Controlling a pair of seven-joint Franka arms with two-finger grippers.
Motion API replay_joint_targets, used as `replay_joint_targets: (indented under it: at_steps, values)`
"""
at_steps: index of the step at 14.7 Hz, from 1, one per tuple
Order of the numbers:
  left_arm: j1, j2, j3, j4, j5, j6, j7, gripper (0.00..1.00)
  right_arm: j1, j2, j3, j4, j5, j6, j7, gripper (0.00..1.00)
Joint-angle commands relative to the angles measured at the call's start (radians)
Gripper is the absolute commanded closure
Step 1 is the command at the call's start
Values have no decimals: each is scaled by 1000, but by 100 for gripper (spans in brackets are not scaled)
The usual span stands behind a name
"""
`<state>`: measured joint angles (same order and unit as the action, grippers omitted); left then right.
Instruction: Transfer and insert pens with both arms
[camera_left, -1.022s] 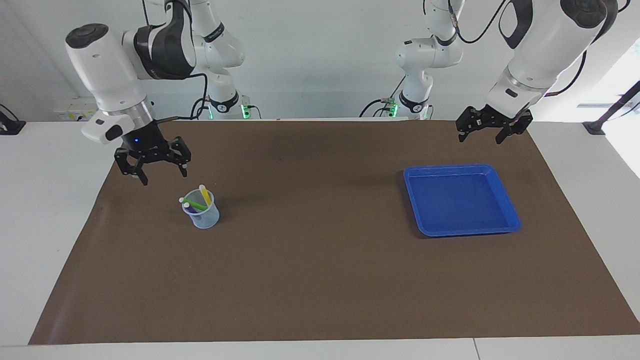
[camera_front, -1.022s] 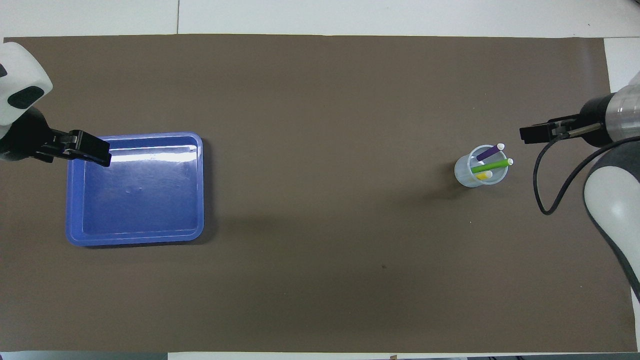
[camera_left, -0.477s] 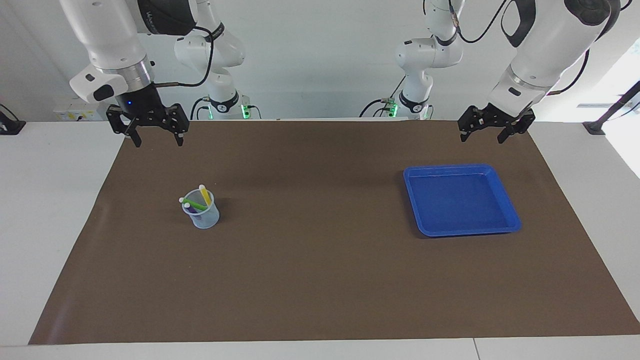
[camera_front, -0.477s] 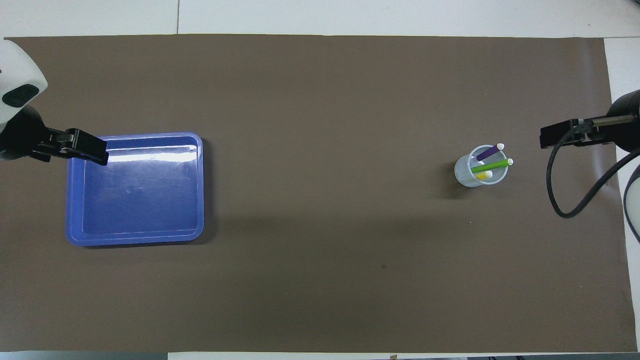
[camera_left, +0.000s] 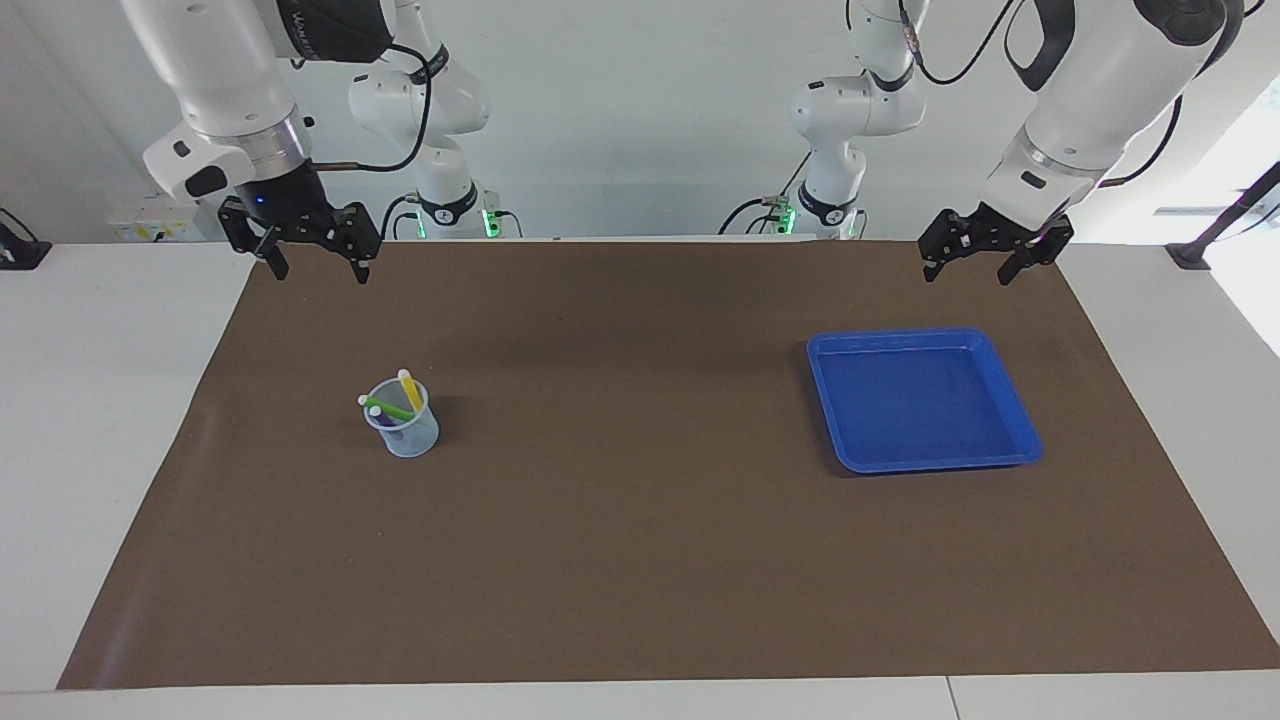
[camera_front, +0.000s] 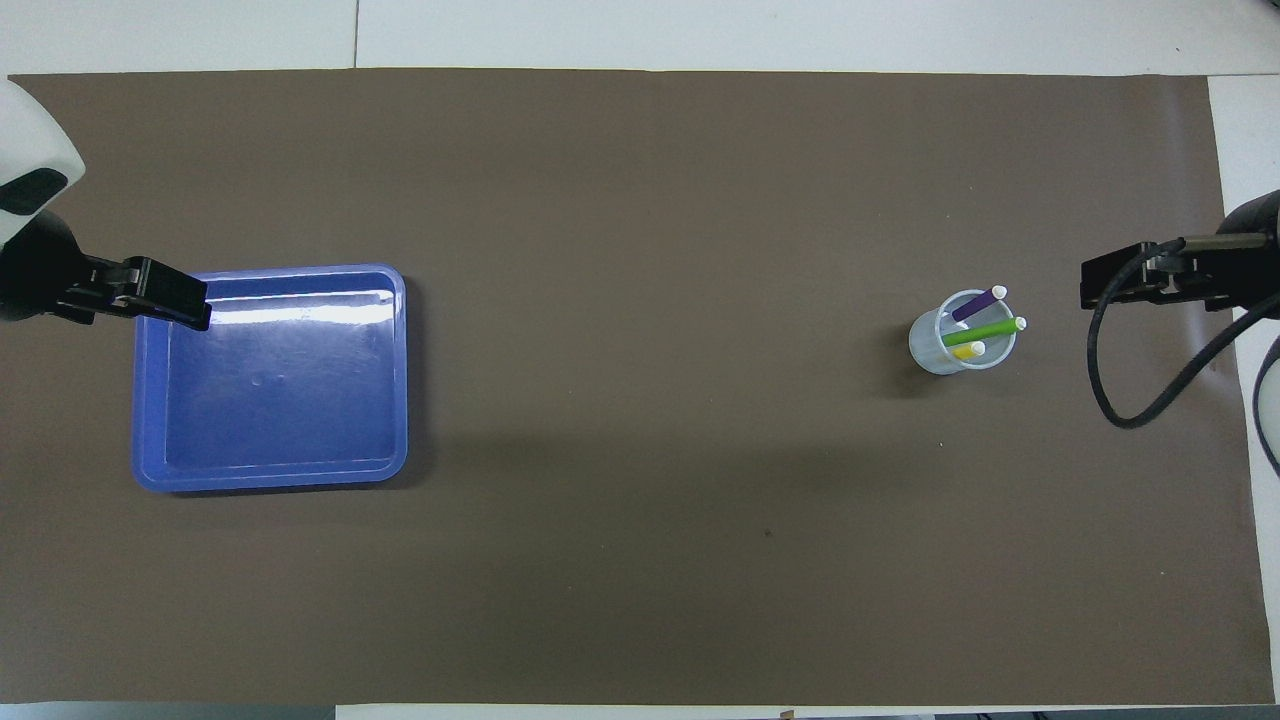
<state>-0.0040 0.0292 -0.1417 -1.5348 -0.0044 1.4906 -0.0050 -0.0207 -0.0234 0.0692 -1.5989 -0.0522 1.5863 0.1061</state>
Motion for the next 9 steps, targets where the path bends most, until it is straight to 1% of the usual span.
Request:
replay_joint_targets:
  at_steps: [1,8,9]
  values:
    - [2,-14,5,-5,-12,-1,-10,0,-7,3,11,7,-1,-15,30,0]
    - [2,-28,5,-31,-12,-1,-10,0,-7,-3,11,-1,5,-26,33,0]
    - [1,-28,5,-31,-11,-1,-10,0,-8,-3,11,-1,27,-26,33,0]
